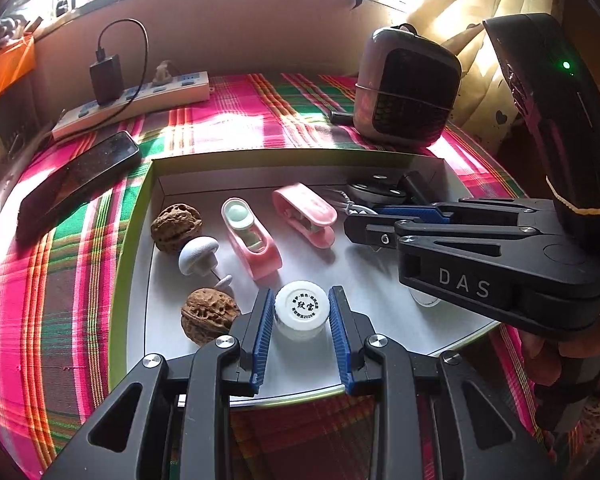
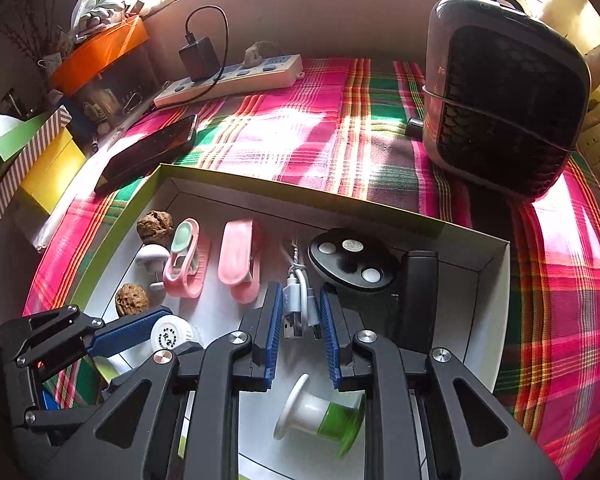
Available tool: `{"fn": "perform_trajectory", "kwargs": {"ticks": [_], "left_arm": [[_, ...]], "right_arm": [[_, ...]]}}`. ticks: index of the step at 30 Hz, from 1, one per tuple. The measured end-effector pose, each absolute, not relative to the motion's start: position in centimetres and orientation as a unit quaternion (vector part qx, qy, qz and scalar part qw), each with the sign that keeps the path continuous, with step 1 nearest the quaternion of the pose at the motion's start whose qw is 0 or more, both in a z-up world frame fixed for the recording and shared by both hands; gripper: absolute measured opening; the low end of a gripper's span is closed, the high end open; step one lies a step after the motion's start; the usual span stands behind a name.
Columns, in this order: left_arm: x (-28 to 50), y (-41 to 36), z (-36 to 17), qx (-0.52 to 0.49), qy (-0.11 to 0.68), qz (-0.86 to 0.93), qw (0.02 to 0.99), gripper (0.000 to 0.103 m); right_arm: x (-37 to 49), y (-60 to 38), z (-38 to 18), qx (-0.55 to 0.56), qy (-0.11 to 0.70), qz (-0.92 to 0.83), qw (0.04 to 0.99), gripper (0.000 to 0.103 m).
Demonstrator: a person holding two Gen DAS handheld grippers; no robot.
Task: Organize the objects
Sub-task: 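Lower the container and cable into the tray and open both grippers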
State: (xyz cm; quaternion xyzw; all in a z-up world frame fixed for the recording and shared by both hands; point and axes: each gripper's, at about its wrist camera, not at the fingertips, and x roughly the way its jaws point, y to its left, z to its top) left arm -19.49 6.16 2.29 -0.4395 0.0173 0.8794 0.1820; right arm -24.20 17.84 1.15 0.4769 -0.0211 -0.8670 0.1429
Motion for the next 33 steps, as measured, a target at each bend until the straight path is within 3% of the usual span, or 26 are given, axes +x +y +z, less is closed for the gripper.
{"fn": "perform_trajectory", "kwargs": {"ticks": [13, 22, 33], "left_arm": [[-19.6, 6.2, 2.2, -0.442, 0.017, 0.879, 0.179, 0.027], [-19.5, 5.7, 2.3, -0.442, 0.013, 0.88, 0.173, 0.035], [-18.5, 5.3, 3.2, -0.437, 0.005, 0.884, 0.169, 0.038]], "right_arm": [[-24.0, 17.9, 1.2, 0.474, -0.021, -0.869, 0.139, 0.021], [-23.8, 17.9, 1.2, 0.473, -0.025, -0.87, 0.135, 0.028], [-22.4, 17.9, 2.1, 0.459, -0.033, -0.878, 0.13, 0.029]]}}
